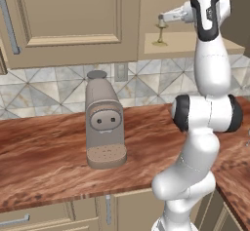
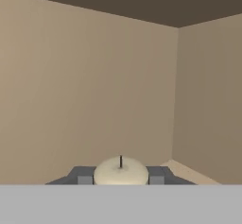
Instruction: Get the candle and the beer from the cabinet and move them to the dining counter.
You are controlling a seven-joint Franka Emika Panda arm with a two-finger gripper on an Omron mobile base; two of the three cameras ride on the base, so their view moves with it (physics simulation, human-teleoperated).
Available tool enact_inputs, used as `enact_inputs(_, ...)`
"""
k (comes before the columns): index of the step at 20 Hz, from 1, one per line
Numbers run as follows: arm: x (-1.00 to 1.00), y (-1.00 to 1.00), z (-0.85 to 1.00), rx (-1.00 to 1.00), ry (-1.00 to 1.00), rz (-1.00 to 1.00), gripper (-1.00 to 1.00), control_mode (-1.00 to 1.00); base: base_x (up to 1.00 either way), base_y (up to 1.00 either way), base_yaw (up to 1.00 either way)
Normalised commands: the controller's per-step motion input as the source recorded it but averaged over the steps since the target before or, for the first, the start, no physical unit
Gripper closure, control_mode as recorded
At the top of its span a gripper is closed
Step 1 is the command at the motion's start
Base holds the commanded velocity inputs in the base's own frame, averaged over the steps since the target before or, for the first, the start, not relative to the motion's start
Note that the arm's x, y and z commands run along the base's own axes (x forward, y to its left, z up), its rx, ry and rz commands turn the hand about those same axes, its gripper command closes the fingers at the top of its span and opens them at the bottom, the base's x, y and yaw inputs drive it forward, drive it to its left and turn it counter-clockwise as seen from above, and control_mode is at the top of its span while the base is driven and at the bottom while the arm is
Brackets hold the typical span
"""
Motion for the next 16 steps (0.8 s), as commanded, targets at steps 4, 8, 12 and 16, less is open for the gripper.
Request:
enact_inputs(4, -0.47, 0.00, 0.00, 0.00, 0.00, -0.04, 1.00, -1.00, 0.00, 0.00, 0.00)
enact_inputs(8, -0.87, 0.00, 0.00, 0.00, 0.00, -0.07, 1.00, -1.00, 0.00, 0.00, 0.00)
enact_inputs(12, -1.00, 0.00, 0.00, 0.00, 0.00, -0.09, 1.00, -1.00, 0.00, 0.00, 0.00)
enact_inputs(16, -1.00, 0.10, 0.00, -0.03, 0.00, -0.08, 1.00, -1.00, 0.00, 0.00, 0.00)
